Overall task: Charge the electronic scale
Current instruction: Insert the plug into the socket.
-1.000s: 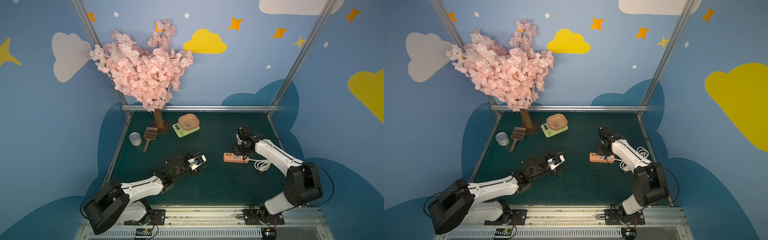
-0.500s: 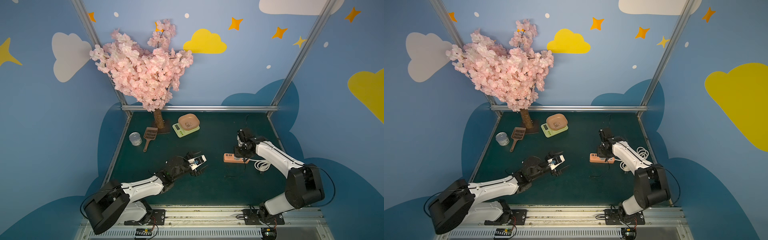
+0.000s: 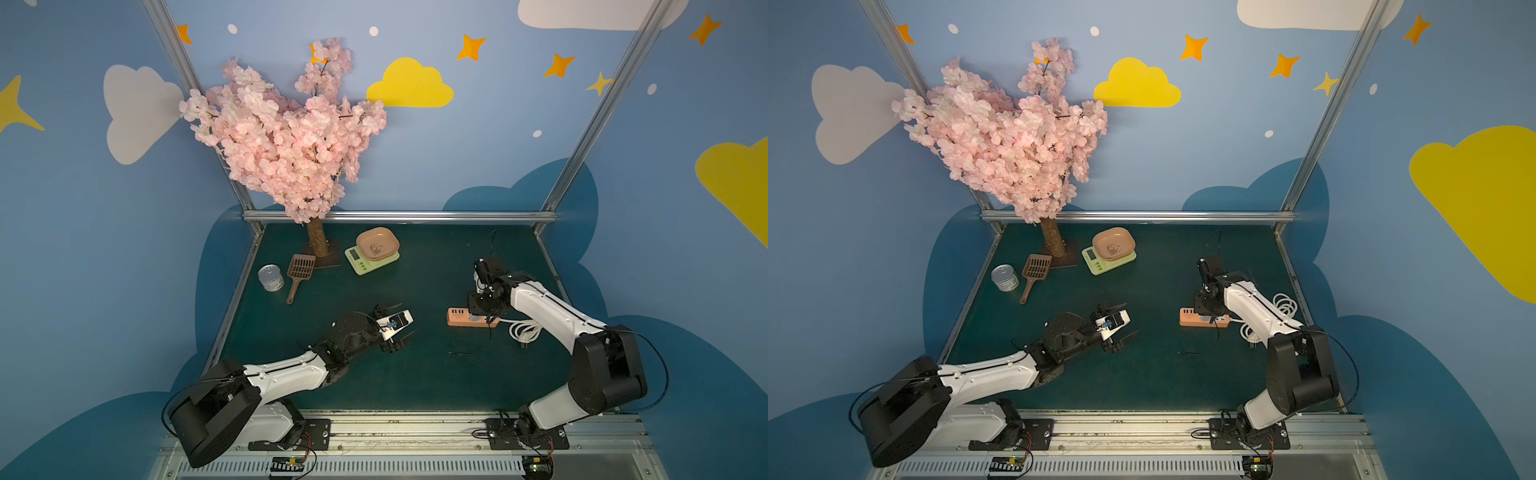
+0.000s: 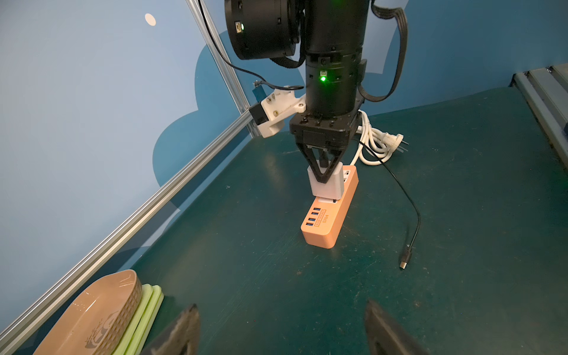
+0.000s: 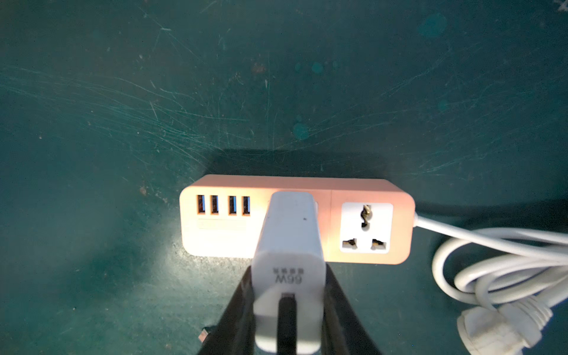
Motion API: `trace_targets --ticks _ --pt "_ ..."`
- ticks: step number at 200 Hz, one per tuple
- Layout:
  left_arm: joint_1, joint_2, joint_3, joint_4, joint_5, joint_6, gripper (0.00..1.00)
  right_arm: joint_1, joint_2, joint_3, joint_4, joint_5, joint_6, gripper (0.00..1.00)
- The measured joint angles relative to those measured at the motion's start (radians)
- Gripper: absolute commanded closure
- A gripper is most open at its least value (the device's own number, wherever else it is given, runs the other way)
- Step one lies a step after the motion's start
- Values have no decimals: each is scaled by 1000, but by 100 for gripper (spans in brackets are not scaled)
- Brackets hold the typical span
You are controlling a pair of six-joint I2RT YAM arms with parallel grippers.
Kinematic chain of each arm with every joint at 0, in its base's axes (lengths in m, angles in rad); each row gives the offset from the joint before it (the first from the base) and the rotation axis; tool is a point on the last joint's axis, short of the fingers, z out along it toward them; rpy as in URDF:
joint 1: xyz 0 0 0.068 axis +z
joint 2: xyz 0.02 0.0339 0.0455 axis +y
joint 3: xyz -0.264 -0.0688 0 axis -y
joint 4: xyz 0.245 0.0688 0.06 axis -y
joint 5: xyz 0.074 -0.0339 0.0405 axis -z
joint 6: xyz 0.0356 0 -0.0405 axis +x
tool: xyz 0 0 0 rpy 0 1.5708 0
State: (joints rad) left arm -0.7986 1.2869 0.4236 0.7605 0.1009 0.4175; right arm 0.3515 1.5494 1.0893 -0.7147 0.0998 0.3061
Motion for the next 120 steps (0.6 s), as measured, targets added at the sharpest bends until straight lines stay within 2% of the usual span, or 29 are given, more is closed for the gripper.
trace_targets --ticks 120 --pt "0 10 1 1 0 -3 17 -23 53 56 -45 -32 0 98"
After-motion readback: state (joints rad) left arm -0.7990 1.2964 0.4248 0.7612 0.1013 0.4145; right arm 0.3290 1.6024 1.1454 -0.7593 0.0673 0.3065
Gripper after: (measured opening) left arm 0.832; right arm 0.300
